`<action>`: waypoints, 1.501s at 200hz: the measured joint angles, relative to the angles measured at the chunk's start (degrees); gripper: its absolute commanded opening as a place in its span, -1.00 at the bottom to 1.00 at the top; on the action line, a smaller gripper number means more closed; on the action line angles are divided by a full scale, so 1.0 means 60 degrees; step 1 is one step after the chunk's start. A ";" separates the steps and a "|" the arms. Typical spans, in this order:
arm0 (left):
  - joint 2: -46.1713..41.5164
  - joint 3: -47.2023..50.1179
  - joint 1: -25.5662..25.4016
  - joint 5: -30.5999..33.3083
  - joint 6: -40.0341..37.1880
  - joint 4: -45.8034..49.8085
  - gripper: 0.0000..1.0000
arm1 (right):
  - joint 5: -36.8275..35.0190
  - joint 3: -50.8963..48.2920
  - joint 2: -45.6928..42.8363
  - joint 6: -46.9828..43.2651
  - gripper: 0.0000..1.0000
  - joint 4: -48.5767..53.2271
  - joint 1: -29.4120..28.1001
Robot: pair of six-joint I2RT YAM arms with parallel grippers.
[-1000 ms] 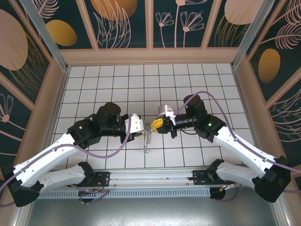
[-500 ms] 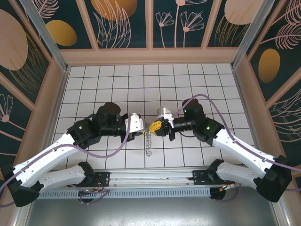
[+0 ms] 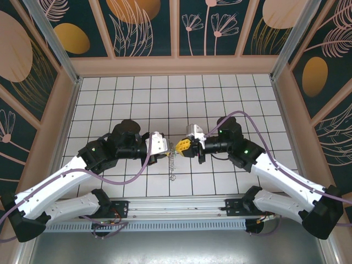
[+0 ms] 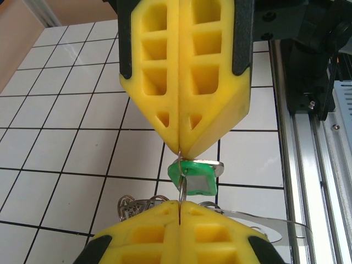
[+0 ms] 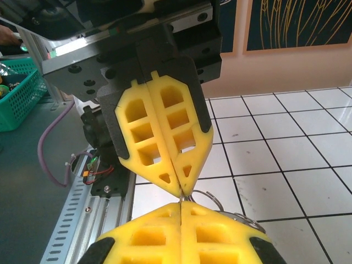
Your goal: Put the keys on the keyring
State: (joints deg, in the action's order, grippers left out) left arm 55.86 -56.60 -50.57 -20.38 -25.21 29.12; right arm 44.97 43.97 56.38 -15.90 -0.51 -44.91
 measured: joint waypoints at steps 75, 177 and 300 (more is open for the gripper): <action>-0.0044 0.0000 0.0000 0.0007 -0.0004 -0.0033 -1.00 | 0.0007 0.0000 0.0073 -0.0004 -1.00 -0.0033 0.0000; -0.0047 0.0000 0.0000 0.0004 0.0029 -0.0036 -1.00 | -0.0106 -0.0146 -0.0084 -0.0033 -1.00 -0.0036 0.0000; -0.0062 0.0000 0.0000 0.0004 0.0036 -0.0033 -1.00 | -0.0102 -0.0160 -0.0106 -0.0007 -1.00 -0.0251 0.0004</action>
State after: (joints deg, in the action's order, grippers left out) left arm 55.48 -56.60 -50.57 -20.36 -24.99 28.93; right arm 44.36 43.00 55.75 -15.94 -2.02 -44.88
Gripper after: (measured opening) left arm 0.037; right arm 0.038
